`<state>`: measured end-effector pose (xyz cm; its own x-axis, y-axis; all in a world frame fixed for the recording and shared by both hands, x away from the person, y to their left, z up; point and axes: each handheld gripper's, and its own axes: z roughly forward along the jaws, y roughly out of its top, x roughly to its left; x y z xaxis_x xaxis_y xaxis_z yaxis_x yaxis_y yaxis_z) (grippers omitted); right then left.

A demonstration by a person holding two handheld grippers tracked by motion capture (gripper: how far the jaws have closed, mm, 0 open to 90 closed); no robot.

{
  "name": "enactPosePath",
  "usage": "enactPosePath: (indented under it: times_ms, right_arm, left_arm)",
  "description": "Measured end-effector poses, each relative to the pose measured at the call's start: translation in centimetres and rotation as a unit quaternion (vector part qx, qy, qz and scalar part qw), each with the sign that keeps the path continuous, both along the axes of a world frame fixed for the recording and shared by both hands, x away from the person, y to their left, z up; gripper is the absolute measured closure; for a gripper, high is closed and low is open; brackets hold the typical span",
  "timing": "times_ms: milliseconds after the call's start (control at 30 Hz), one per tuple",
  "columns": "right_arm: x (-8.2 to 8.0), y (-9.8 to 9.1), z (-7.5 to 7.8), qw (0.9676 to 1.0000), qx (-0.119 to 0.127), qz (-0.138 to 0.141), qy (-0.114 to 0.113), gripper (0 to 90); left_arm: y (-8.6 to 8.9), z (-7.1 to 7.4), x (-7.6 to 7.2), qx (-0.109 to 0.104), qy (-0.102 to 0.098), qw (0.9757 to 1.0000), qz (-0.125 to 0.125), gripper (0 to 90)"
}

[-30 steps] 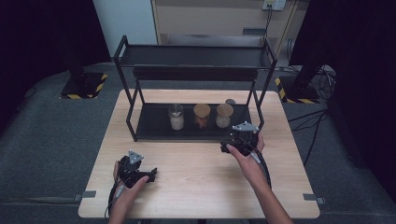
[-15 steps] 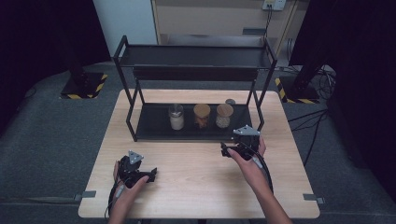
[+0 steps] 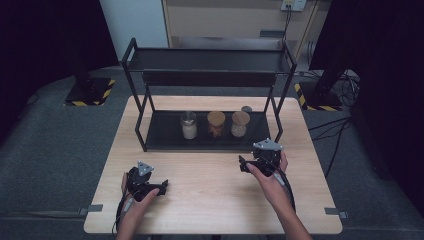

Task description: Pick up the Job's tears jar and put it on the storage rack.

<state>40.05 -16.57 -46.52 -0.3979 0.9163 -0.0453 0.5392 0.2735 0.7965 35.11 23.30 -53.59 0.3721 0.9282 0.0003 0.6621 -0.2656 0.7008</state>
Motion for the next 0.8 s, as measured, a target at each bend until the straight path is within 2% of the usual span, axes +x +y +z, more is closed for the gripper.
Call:
enactPosePath:
  times_ms: [500,800]
  right_arm:
    - [-1.0,-0.7,-0.1,0.9998,0.015,0.001,-0.009,4.1]
    - [-1.3,-1.4,-0.1,0.9996,0.019,0.011,-0.019,3.5]
  left_arm:
    - [0.0,0.0,0.0,0.000,0.000,1.0000,0.000,0.0]
    - [0.0,0.0,0.0,0.000,0.000,1.0000,0.003,0.0]
